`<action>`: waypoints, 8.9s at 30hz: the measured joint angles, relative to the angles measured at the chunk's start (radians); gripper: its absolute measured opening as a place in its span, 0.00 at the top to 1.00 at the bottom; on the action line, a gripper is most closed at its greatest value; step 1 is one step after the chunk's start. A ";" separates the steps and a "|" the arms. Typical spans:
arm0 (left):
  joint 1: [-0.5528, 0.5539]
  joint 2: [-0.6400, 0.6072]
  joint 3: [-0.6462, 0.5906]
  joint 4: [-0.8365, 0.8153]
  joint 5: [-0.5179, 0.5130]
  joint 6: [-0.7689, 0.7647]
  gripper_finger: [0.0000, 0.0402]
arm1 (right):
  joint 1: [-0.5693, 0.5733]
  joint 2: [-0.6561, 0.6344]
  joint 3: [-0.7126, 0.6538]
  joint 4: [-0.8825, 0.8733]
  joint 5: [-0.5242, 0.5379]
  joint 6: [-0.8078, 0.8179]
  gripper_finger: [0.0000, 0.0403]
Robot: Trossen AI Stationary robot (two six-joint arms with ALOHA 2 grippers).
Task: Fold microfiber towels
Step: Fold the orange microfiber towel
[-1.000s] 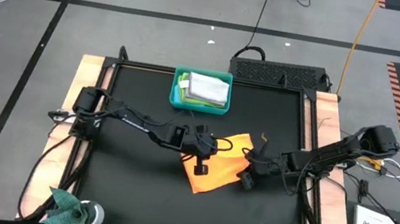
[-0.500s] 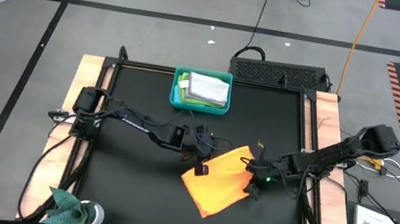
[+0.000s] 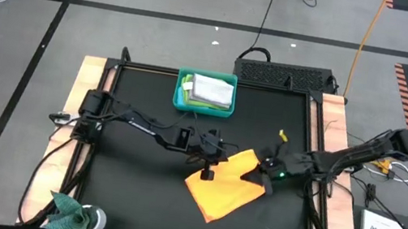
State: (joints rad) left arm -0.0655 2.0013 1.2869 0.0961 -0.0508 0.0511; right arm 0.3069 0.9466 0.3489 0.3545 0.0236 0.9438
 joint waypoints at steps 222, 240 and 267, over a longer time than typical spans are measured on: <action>-0.290 -0.069 -0.002 -0.528 -0.197 -0.674 1.00 | 0.078 0.616 0.363 -0.232 -0.078 -0.157 1.00; -0.333 -0.009 -0.002 -0.494 -0.215 -0.814 1.00 | 0.182 0.762 0.365 -0.111 -0.154 -0.091 1.00; -0.202 -0.187 0.000 -0.753 -0.468 -0.905 0.99 | -0.062 0.343 0.363 -0.420 -0.005 -0.349 1.00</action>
State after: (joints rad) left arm -0.2670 1.8148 1.2865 -0.6572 -0.5186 -0.8543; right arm 0.2445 1.2896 0.7122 -0.0652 0.0191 0.5943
